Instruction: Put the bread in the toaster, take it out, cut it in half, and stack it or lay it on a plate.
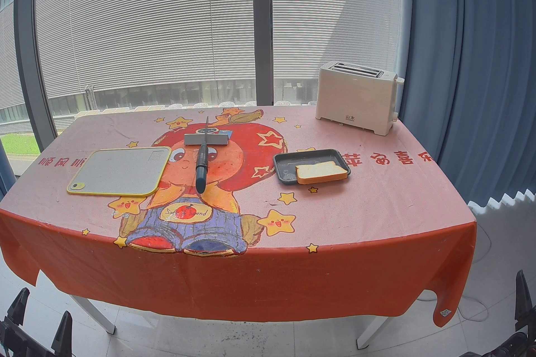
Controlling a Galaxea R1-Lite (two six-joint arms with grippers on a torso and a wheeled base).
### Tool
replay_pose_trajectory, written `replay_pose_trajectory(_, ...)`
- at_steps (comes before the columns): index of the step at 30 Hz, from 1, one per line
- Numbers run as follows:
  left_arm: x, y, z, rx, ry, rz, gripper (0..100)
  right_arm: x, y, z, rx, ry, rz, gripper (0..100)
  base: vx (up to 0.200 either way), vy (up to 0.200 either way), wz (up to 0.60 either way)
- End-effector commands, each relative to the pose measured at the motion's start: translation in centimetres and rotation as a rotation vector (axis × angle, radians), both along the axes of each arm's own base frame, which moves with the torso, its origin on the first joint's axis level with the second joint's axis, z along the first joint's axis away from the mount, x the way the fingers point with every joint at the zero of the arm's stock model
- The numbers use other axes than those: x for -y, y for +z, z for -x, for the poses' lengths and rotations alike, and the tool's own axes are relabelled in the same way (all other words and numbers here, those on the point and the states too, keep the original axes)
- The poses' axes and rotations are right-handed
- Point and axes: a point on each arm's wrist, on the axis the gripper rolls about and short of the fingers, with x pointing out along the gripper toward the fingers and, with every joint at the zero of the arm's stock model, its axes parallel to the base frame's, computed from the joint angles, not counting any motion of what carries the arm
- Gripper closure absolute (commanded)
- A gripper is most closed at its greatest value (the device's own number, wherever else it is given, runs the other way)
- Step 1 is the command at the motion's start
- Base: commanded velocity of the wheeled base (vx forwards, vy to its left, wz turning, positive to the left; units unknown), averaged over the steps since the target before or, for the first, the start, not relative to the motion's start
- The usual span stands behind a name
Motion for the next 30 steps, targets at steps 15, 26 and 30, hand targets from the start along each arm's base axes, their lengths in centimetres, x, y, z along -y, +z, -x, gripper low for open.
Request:
replay_pose_trajectory(15,0.00,-0.48,0.00,0.000,0.000,0.000,0,-0.08,0.31,0.15,0.075,0.031,0.039,0,0.000,0.000,0.00)
replay_pose_trajectory(26,0.00,-0.48,0.00,0.000,0.000,0.000,0,-0.12,0.09,0.09,0.051,0.051,0.043,0,0.000,0.000,0.00)
replay_pose_trajectory(30,0.00,-0.53,-0.01,-0.001,0.000,0.000,0,-0.12,0.13,0.10,0.056,0.051,0.043,0,0.000,0.000,0.00)
